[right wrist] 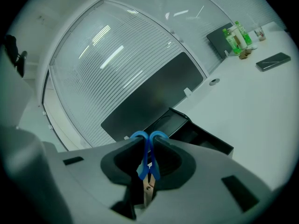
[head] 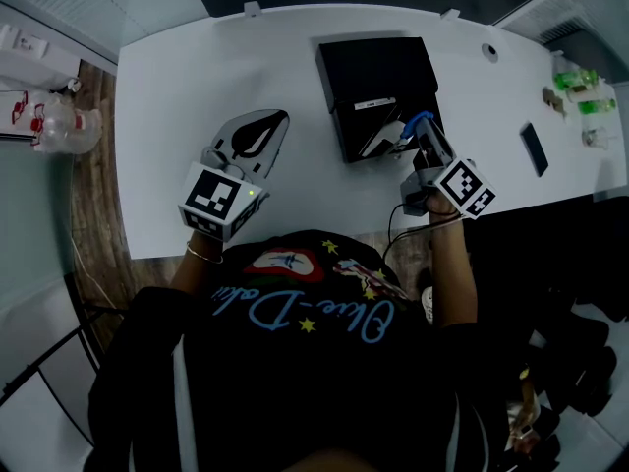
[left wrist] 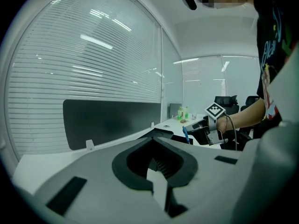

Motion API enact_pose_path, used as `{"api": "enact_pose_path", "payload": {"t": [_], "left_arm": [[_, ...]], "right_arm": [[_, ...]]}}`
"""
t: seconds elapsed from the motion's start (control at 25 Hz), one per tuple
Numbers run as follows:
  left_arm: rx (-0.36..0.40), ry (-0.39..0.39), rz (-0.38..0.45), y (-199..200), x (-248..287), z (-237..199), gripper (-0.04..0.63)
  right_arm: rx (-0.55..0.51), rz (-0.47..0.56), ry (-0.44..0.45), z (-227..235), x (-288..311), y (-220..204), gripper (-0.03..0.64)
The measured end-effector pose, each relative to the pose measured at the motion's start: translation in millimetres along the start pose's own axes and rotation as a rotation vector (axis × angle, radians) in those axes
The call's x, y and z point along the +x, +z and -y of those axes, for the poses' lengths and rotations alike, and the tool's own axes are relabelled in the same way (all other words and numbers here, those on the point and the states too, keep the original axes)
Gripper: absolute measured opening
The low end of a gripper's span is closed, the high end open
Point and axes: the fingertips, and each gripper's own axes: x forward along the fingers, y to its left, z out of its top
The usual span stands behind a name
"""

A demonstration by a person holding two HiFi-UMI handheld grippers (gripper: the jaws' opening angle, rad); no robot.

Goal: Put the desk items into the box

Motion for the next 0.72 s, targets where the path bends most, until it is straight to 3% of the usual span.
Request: {"api": "enact_pose_path", "payload": {"t": [0.4,0.52,0.72], "left_arm": [[-0.002,0.004,0.005,0.3,-1.0,-1.2,0.008],[0.003,0.006,0.008,-0.4,-0.5,-2.0,0.008],[-0.005,0.006,0.005,-1.9,0.0,-1.1,0.008]], "right_arm": [[-0.065,-0.085,-0.074,12.2,3.7,-12.0,0.08],[-0.021,-0.065,-0.046,7.5,4.3,-7.4,0.08],[0.159,0.021,-0.018,9.0,5.6,4.0,0.08]]}}
